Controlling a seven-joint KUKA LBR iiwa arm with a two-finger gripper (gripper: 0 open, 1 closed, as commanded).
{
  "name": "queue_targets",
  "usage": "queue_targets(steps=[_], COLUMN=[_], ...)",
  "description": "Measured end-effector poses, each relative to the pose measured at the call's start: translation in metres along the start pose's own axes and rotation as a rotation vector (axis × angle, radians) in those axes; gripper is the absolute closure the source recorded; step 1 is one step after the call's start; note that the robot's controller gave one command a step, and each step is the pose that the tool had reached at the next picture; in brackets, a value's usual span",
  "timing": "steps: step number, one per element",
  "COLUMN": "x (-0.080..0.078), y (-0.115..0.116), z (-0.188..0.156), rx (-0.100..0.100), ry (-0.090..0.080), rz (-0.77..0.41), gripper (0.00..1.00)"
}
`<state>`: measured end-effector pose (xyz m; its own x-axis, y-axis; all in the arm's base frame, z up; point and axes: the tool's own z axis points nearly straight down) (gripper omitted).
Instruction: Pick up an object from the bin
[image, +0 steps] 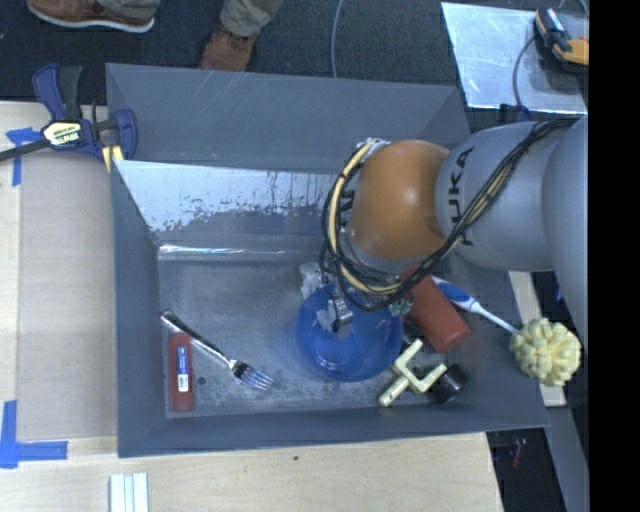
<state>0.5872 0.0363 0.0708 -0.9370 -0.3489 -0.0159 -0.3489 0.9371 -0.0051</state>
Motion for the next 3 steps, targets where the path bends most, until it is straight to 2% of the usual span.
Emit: queue_targets(steps=[1, 3], x=[0.001, -0.002], y=[0.0, -0.001], z=[-0.027, -0.058], rx=[-0.001, 0.002], ry=[0.007, -0.006], rz=[0.0, 0.001], gripper=[1.0, 1.0])
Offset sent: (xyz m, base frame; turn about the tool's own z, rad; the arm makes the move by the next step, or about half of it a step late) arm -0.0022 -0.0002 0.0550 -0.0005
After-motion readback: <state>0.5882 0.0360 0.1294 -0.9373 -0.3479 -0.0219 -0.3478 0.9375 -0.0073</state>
